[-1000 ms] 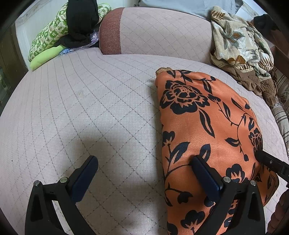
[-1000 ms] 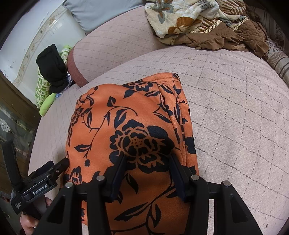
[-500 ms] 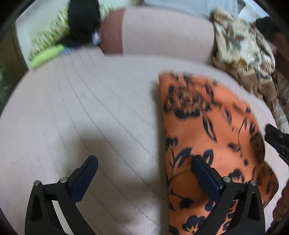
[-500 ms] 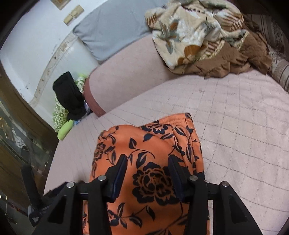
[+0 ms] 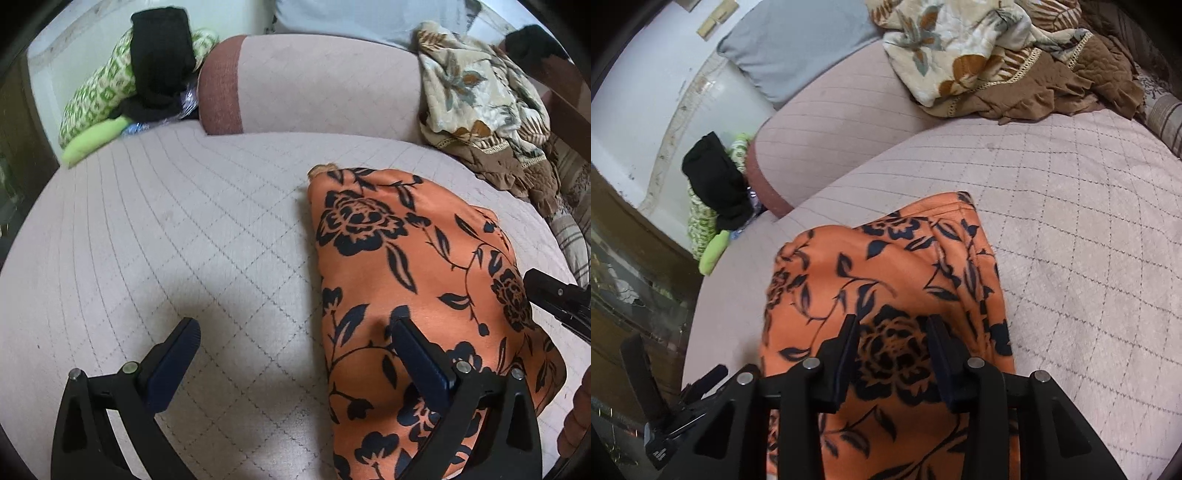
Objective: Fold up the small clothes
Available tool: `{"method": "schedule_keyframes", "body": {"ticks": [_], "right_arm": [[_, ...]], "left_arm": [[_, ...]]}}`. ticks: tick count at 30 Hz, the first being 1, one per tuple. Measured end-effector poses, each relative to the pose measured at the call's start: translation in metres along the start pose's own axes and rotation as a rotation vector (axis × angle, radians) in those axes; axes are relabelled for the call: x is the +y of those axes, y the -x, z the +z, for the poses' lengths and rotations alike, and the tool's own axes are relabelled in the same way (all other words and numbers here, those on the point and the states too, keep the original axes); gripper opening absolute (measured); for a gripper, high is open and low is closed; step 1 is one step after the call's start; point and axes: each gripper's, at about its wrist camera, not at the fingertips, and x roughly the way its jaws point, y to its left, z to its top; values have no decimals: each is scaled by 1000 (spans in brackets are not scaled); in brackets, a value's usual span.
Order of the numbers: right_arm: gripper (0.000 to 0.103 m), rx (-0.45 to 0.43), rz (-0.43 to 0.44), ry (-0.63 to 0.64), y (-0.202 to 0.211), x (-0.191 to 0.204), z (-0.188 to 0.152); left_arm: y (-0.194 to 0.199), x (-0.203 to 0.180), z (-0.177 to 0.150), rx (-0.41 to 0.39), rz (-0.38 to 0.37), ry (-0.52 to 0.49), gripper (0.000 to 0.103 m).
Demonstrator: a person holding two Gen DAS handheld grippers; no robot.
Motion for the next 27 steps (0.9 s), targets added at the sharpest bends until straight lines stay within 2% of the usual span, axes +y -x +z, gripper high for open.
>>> {"method": "schedule_keyframes", "body": {"ticks": [3,8,15,22,27], "right_arm": [[40,11,18,37,4,8,-4],[38,86,-28,27,-21,2,-7],[38,79,-3,-7,-17,-4,-6],[40,25,5,-8,-2,0,-5],[40,70,-35,12,-18,-1,-10]], "left_arm": [[-3,-6,-2,11,4,-28,103],[-9,-12,-6,24,22,-61,103],[-7,-12,-8,24,19,-54,103],[-7,-11,-7,24,16,-48,103],[-8,-11,-8,26,12,-47,103]]}}
